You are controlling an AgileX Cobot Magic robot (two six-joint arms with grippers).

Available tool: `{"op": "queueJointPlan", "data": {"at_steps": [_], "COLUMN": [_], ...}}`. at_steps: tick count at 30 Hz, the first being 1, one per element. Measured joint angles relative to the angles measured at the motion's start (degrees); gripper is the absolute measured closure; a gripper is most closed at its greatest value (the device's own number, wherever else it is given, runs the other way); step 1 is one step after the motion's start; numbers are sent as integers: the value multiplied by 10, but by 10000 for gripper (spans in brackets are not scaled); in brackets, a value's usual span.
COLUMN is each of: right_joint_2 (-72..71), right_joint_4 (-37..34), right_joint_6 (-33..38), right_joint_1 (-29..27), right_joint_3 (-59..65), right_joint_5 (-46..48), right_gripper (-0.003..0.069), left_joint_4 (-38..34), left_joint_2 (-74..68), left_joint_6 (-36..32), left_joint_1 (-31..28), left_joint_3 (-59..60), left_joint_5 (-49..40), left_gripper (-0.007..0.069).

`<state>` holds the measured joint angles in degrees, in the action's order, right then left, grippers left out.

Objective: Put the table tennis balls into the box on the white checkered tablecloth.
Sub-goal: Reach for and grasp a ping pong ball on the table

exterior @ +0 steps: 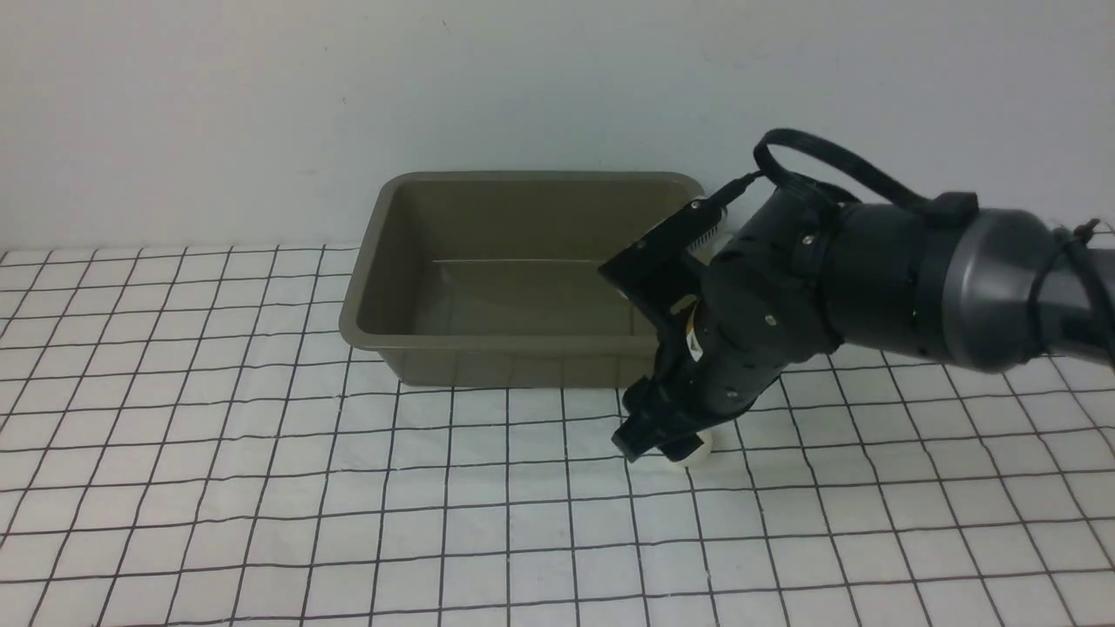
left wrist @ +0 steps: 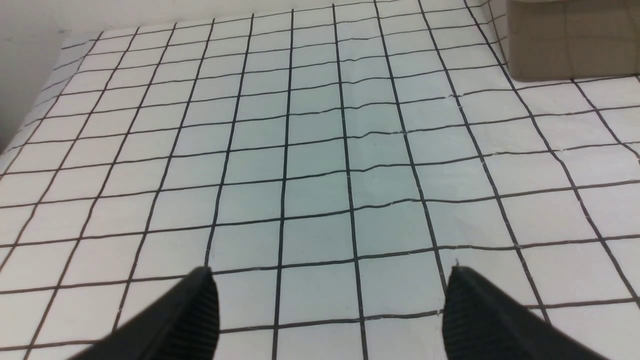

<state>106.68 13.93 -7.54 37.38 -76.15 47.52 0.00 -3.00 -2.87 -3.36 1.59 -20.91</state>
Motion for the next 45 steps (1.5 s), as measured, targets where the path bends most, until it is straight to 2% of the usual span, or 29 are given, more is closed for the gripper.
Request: {"op": "queueJointPlan", "data": {"at_steps": [7, 30, 39, 45], "right_joint_2": [19, 76, 89, 94], "right_joint_4": [2, 17, 17, 19], "right_joint_6": [0, 0, 0, 0], "right_joint_1": [-19, -19, -19, -19], "right_joint_3": [0, -1, -2, -5], "right_joint_5": [-24, -75, -87, -88], "right_gripper": [216, 217, 281, 300], "left_joint_4": [0, 0, 0, 0], "left_joint_2": [0, 0, 0, 0], "left_joint_6": [0, 0, 0, 0], "left_joint_1": [0, 0, 0, 0], "left_joint_3": [0, 0, 0, 0], "left_joint_5": [0, 0, 0, 0], "left_gripper": [83, 83, 83, 83]}}
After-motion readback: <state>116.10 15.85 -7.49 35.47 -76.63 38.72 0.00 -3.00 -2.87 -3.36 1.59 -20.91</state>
